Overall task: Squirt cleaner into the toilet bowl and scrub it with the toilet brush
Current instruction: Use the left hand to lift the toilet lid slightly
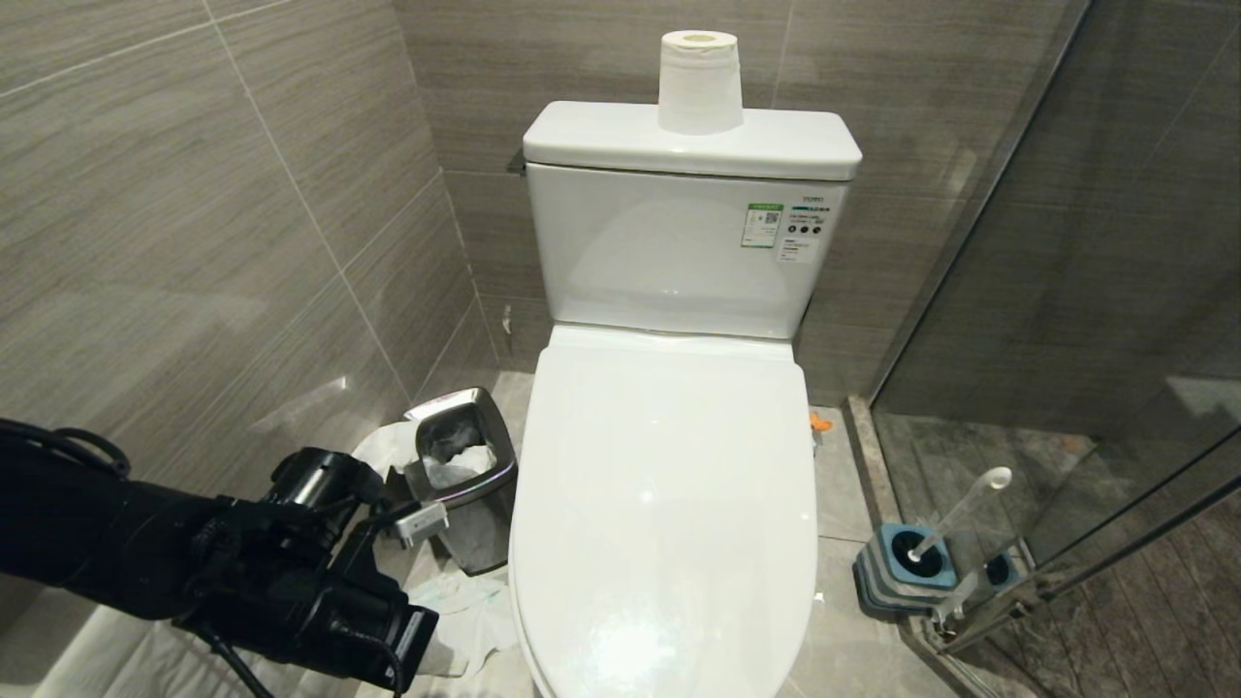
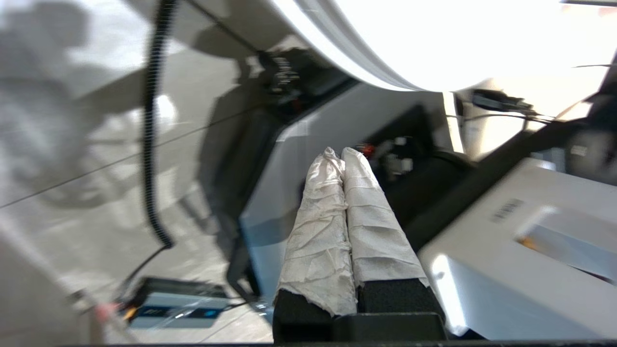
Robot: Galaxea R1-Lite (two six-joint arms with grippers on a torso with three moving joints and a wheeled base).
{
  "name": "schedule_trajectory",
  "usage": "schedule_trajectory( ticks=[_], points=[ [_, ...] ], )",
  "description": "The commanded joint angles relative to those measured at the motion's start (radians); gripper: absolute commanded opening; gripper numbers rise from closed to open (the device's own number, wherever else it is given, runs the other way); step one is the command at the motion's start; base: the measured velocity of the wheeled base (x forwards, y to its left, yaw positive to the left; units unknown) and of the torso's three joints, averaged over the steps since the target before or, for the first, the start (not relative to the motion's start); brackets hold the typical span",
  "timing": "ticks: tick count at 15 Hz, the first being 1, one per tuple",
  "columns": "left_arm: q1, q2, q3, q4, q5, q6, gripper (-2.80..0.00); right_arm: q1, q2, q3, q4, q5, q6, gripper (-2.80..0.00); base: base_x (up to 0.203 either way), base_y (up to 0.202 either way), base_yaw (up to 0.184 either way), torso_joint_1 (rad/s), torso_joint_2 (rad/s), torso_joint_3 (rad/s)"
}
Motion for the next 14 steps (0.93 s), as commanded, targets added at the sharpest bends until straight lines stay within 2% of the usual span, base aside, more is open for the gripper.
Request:
schedule_trajectory(
  ticks=[1, 3, 8, 11, 14],
  points=[
    [0.002, -0.005, 0.002, 0.001, -0.035, -0.005, -2.8, 0.0, 0.0, 0.0, 0.0, 0.0, 0.0, -2.8, 0.0, 0.0, 0.0, 0.0, 0.0, 0.0],
    [0.006, 0.004, 0.003, 0.004, -0.085, -0.006, -2.8, 0.0, 0.0, 0.0, 0.0, 0.0, 0.0, -2.8, 0.0, 0.0, 0.0, 0.0, 0.0, 0.0],
    [0.042, 0.044, 0.002, 0.003, -0.103, -0.008, -2.8, 0.0, -0.001, 0.0, 0.0, 0.0, 0.0, -2.8, 0.0, 0.0, 0.0, 0.0, 0.0, 0.0],
    [0.065, 0.074, 0.0, -0.005, -0.227, -0.007, -2.8, 0.0, -0.001, 0.0, 0.0, 0.0, 0.0, -2.8, 0.0, 0.0, 0.0, 0.0, 0.0, 0.0],
    [0.102, 0.091, -0.002, -0.059, -0.345, -0.007, -2.8, 0.0, 0.0, 0.0, 0.0, 0.0, 0.0, -2.8, 0.0, 0.0, 0.0, 0.0, 0.0, 0.0]
  ],
)
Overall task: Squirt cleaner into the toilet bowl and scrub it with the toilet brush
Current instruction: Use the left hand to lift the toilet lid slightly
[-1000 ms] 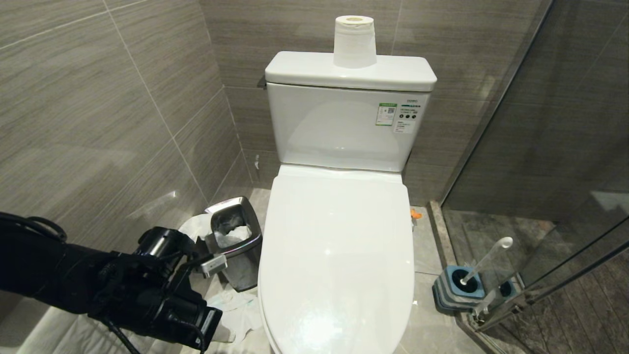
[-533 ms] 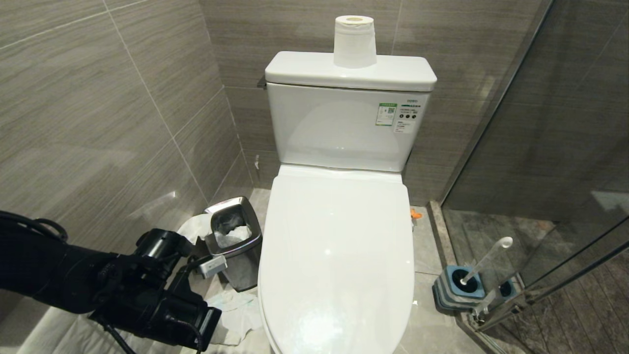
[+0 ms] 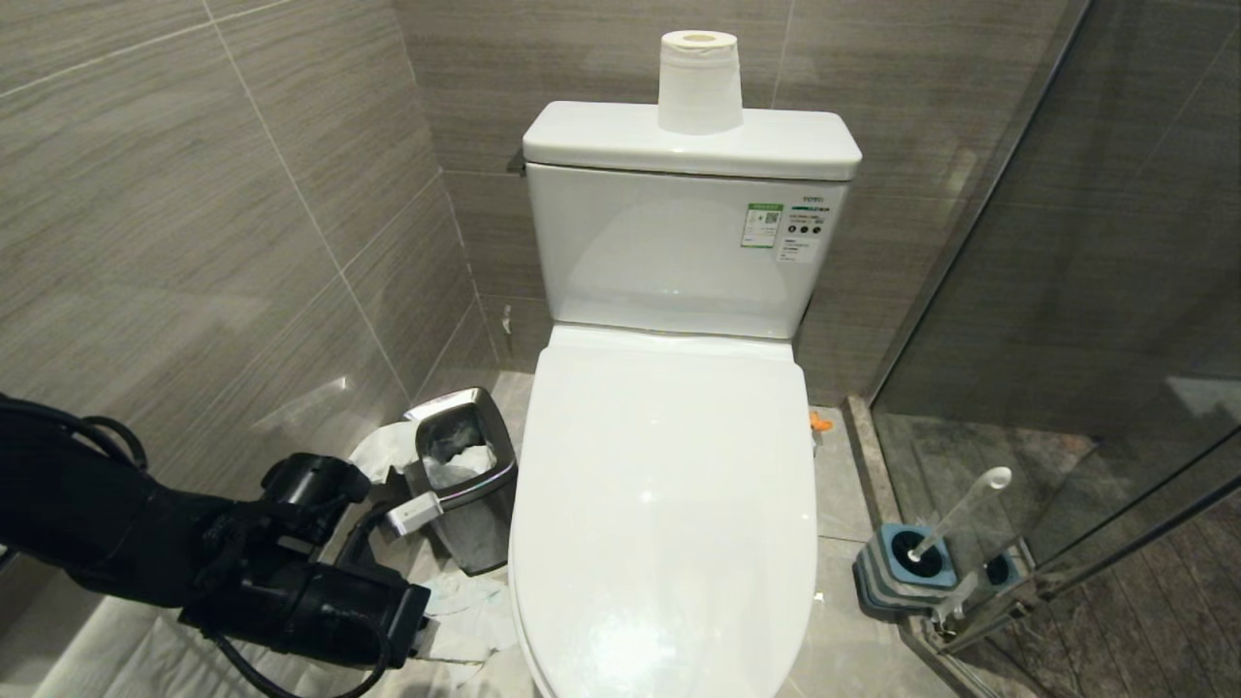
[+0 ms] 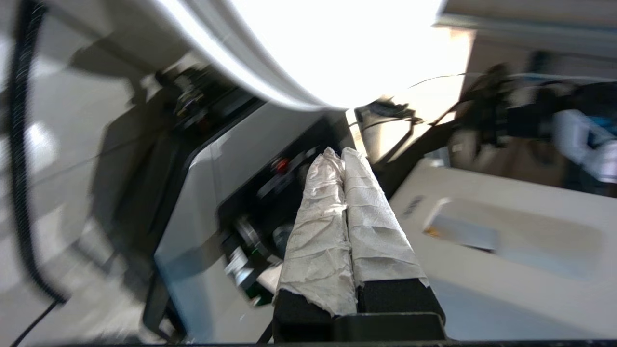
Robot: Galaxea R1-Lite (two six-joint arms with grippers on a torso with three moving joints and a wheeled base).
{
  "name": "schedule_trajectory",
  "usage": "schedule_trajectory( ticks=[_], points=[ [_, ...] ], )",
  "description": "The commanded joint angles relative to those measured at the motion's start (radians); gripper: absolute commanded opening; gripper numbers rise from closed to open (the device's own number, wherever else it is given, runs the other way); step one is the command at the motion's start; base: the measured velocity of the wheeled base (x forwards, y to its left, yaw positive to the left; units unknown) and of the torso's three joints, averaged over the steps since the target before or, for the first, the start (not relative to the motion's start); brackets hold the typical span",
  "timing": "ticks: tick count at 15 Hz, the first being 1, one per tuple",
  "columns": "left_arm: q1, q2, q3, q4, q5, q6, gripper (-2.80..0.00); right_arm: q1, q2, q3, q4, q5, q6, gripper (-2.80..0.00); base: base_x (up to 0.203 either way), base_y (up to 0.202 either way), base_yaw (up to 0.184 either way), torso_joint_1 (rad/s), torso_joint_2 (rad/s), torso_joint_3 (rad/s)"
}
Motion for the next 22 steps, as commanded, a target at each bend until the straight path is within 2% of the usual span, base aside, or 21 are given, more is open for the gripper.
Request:
schedule_trajectory(
  ticks=[1, 3, 4, 7, 8, 10, 13, 16, 19, 22],
  points=[
    [0.028, 0.018, -0.003, -0.018, -0.065, 0.0, -2.8, 0.0, 0.0, 0.0, 0.0, 0.0, 0.0, -2.8, 0.0, 0.0, 0.0, 0.0, 0.0, 0.0],
    [0.068, 0.022, -0.003, -0.053, -0.161, 0.0, -2.8, 0.0, 0.0, 0.0, 0.0, 0.0, 0.0, -2.8, 0.0, 0.0, 0.0, 0.0, 0.0, 0.0],
    [0.074, 0.023, -0.004, -0.057, -0.179, 0.001, -2.8, 0.0, 0.0, 0.0, 0.0, 0.0, 0.0, -2.8, 0.0, 0.0, 0.0, 0.0, 0.0, 0.0],
    [0.065, 0.025, -0.01, -0.068, -0.148, 0.022, -2.8, 0.0, -0.001, 0.0, 0.0, 0.001, 0.0, -2.8, 0.0, 0.0, 0.0, 0.0, 0.0, 0.0],
    [0.057, 0.027, -0.014, -0.087, -0.095, 0.036, -2.8, 0.0, 0.0, 0.0, 0.0, 0.0, 0.0, -2.8, 0.0, 0.0, 0.0, 0.0, 0.0, 0.0],
    [0.043, 0.049, -0.034, -0.162, 0.051, 0.064, -2.8, 0.0, 0.0, 0.0, 0.0, 0.0, 0.0, -2.8, 0.0, 0.0, 0.0, 0.0, 0.0, 0.0],
    [0.043, 0.089, -0.109, -0.223, 0.213, 0.07, -2.8, 0.0, -0.001, 0.0, 0.0, 0.0, 0.0, -2.8, 0.0, 0.0, 0.0, 0.0, 0.0, 0.0],
    [0.07, 0.123, -0.147, -0.233, 0.297, 0.07, -2.8, 0.0, 0.0, 0.0, 0.0, 0.0, 0.0, -2.8, 0.0, 0.0, 0.0, 0.0, 0.0, 0.0],
    [0.084, 0.173, -0.174, -0.303, 0.401, 0.067, -2.8, 0.0, 0.0, 0.0, 0.0, 0.0, 0.0, -2.8, 0.0, 0.0, 0.0, 0.0, 0.0, 0.0],
    [0.096, 0.231, -0.207, -0.33, 0.445, 0.067, -2.8, 0.0, 0.0, 0.0, 0.0, 0.0, 0.0, -2.8, 0.0, 0.0, 0.0, 0.0, 0.0, 0.0]
  ],
)
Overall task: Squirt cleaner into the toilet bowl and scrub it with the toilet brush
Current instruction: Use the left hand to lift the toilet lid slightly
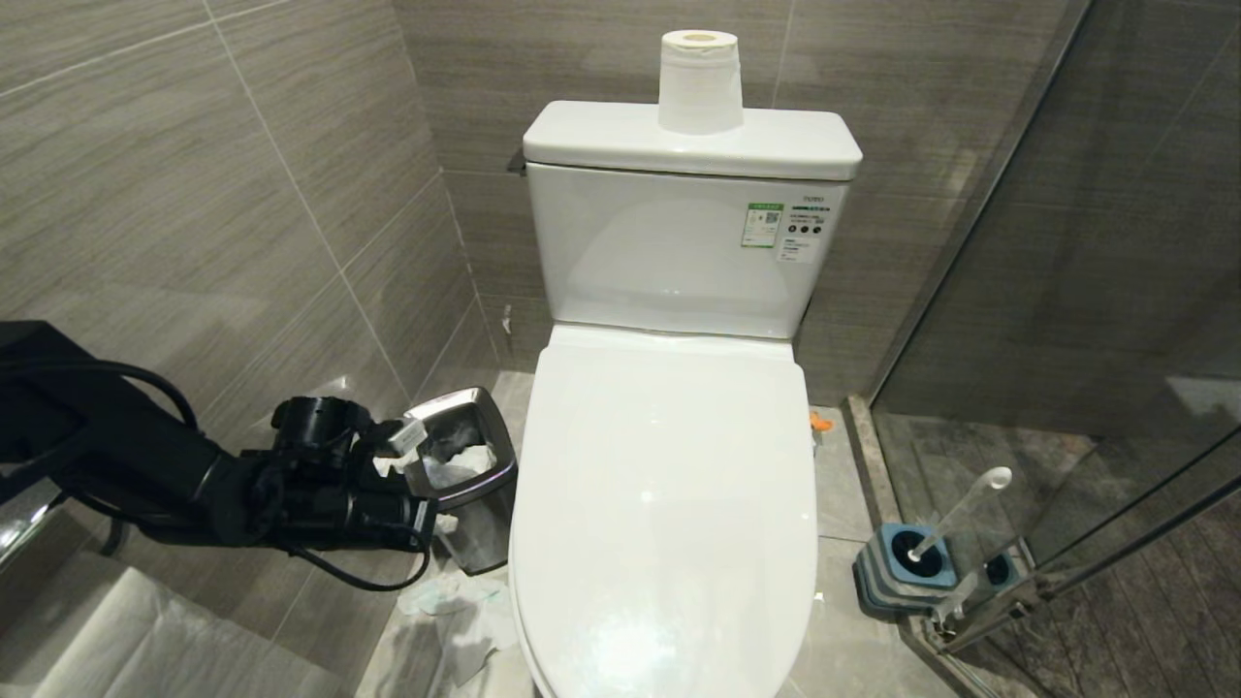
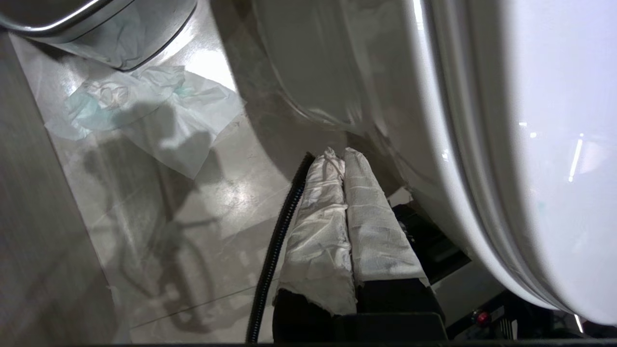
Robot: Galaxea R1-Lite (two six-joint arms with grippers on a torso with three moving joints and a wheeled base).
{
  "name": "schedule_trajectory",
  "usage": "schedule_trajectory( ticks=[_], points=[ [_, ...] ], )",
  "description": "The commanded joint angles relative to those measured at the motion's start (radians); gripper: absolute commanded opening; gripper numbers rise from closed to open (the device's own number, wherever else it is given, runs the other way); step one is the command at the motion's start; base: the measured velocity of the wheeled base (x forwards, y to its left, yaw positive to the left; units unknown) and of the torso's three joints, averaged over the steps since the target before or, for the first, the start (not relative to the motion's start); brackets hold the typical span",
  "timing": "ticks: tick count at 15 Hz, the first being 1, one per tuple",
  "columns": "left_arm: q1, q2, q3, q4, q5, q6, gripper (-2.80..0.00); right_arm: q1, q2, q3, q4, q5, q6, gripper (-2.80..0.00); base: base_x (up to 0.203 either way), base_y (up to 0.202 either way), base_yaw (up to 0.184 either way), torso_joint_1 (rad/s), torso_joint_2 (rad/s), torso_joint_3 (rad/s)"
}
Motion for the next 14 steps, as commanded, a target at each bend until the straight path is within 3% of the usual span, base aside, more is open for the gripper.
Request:
schedule_trajectory(
  ticks=[1, 14],
  points=[
    [0.005, 0.055, -0.017, -0.003, 0.002, 0.0, -2.8, 0.0, 0.0, 0.0, 0.0, 0.0, 0.0, -2.8, 0.0, 0.0, 0.0, 0.0, 0.0, 0.0],
    [0.069, 0.214, -0.026, -0.079, -0.008, -0.004, -2.8, 0.0, 0.0, 0.0, 0.0, 0.0, 0.0, -2.8, 0.0, 0.0, 0.0, 0.0, 0.0, 0.0]
  ],
)
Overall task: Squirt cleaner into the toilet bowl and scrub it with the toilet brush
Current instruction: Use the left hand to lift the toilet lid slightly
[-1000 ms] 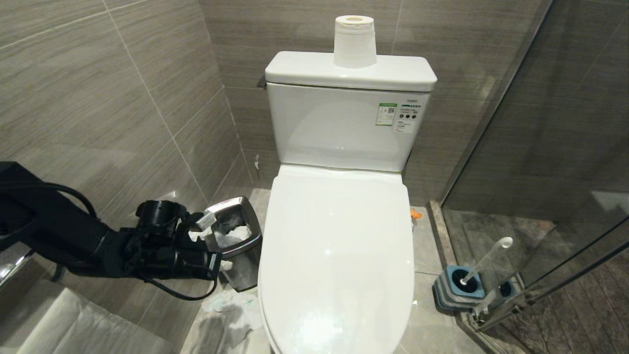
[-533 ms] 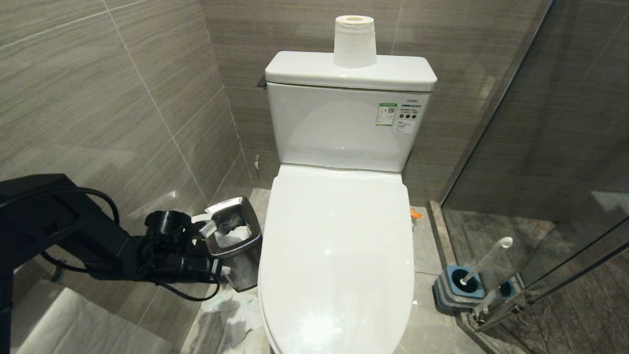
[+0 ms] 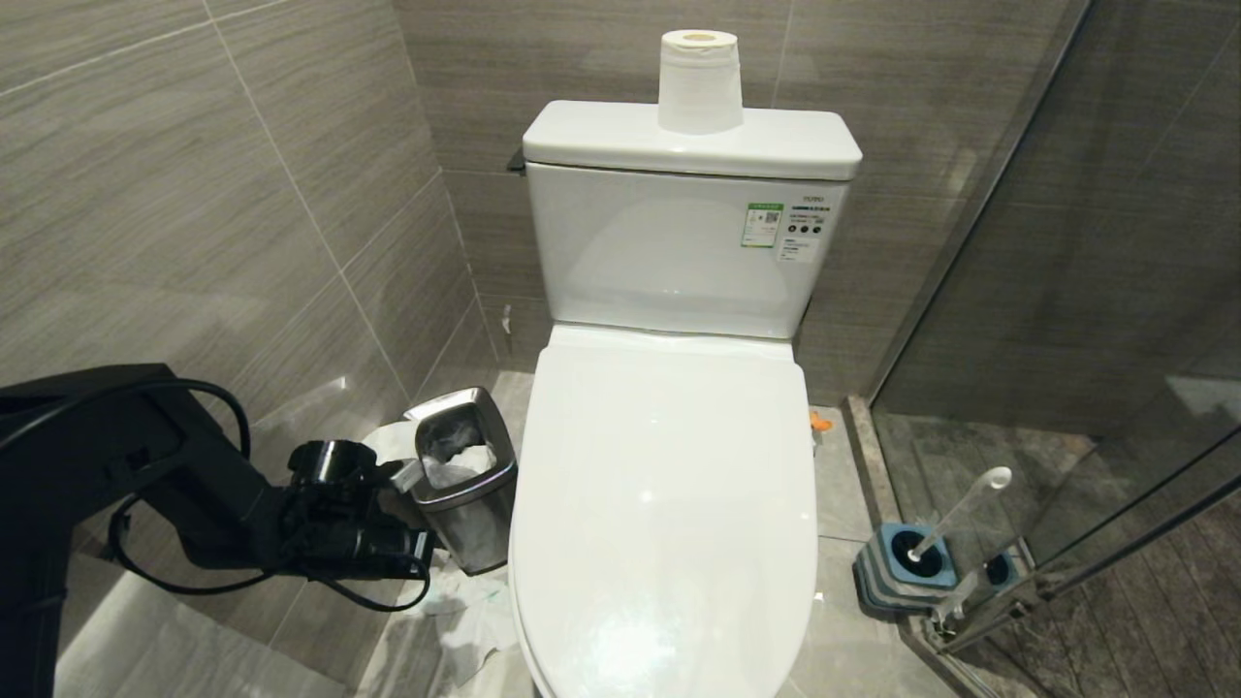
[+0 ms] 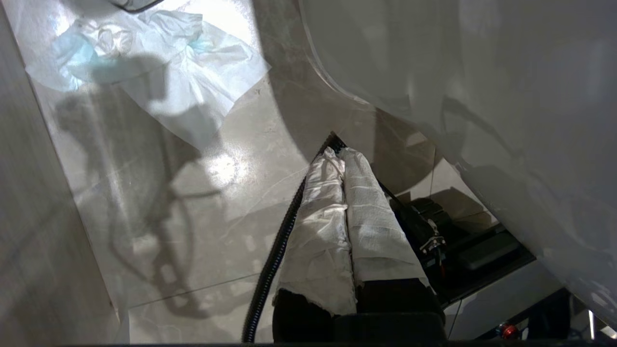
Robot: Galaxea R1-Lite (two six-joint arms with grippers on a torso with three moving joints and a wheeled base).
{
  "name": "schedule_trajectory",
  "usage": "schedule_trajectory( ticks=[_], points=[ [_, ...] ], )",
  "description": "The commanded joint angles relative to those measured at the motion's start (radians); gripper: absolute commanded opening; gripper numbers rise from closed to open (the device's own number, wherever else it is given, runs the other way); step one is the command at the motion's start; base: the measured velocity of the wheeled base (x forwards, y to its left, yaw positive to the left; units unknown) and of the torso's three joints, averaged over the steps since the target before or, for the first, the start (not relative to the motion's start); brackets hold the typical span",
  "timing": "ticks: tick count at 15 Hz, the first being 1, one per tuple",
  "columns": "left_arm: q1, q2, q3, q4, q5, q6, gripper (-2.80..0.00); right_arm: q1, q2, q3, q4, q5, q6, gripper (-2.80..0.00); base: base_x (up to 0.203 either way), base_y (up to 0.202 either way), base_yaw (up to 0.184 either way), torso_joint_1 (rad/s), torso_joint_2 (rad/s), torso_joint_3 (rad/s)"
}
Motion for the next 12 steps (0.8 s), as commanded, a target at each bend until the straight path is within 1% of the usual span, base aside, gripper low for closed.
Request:
schedule_trajectory(
  ticks=[1, 5, 6, 8, 9, 12],
  points=[
    [0.006, 0.003, 0.003, -0.001, -0.015, -0.001, -2.8, 0.0, 0.0, 0.0, 0.0, 0.0, 0.0, -2.8, 0.0, 0.0, 0.0, 0.0, 0.0, 0.0],
    [0.041, -0.042, 0.031, 0.004, -0.149, -0.012, -2.8, 0.0, 0.0, 0.0, 0.0, 0.0, 0.0, -2.8, 0.0, 0.0, 0.0, 0.0, 0.0, 0.0],
    [0.055, -0.059, 0.036, 0.007, -0.191, -0.047, -2.8, 0.0, 0.0, 0.0, 0.0, 0.001, 0.0, -2.8, 0.0, 0.0, 0.0, 0.0, 0.0, 0.0],
    [0.08, -0.083, 0.038, 0.008, -0.247, -0.137, -2.8, 0.0, 0.0, 0.0, 0.0, 0.0, 0.0, -2.8, 0.0, 0.0, 0.0, 0.0, 0.0, 0.0],
    [0.097, -0.092, 0.041, 0.01, -0.28, -0.156, -2.8, 0.0, -0.001, 0.0, 0.0, 0.0, 0.0, -2.8, 0.0, 0.0, 0.0, 0.0, 0.0, 0.0],
    [0.14, -0.133, 0.068, 0.071, -0.422, -0.155, -2.8, 0.0, 0.0, 0.0, 0.0, 0.0, 0.0, -2.8, 0.0, 0.0, 0.0, 0.0, 0.0, 0.0]
  ],
)
